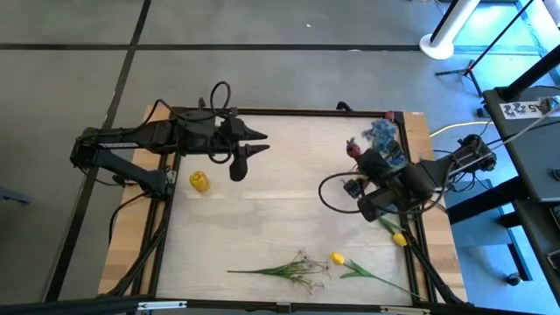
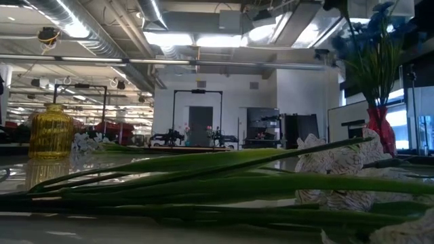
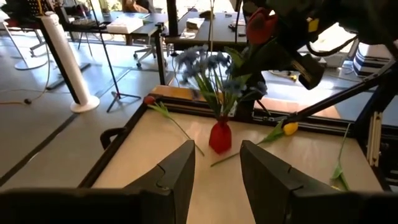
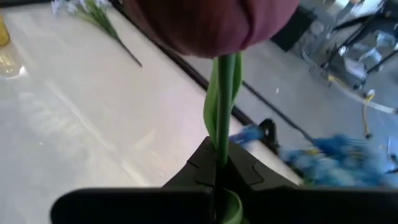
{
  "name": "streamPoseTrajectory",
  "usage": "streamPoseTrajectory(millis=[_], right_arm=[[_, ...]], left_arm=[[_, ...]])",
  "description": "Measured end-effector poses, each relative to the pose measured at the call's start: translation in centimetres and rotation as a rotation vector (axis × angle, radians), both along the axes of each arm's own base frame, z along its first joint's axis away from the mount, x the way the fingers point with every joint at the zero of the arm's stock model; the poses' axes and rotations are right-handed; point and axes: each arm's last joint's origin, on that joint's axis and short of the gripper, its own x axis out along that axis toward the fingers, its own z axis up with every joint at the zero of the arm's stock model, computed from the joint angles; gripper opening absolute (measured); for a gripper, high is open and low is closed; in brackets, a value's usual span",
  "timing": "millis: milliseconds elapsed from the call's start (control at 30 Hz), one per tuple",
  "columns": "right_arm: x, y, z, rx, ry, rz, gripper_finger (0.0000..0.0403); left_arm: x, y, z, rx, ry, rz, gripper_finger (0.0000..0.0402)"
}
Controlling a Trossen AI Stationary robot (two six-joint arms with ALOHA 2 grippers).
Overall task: Sort flowers into vase by color
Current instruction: Put the bottom red flower into the red vase
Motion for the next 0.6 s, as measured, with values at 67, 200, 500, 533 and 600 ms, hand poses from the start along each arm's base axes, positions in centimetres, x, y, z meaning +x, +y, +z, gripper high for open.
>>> streamPoseTrajectory(millis=[67, 200, 500, 533, 600], right_arm=[[0.1, -0.3, -0.4, 0.013, -0.004, -0.029, 0.0008], [0.2, -0.7, -1.5, 0.049, -0.002, -0.093, 0.0009], [0.5, -0.7, -1.8, 0.090, -0.070, -0.122, 0.0009], [0.5, -0.7, -1.8, 0.093, -0.087, -0.125, 0.0009], [0.4, -0.8, -1.6, 0.105, -0.135, -0.148, 0.0009]], left_arm=[[0.0, 0.0, -0.1, 0.000, 0.006, 0.000, 0.0125], [0.0, 0.0, -0.1, 0.000, 0.007, 0.000, 0.0125], [0.0, 0.0, -0.1, 0.002, 0.012, 0.000, 0.0125], [0.0, 0.0, -0.1, 0.005, 0.013, 0.000, 0.0125], [0.0, 0.0, -0.1, 0.011, 0.014, 0.000, 0.0125]])
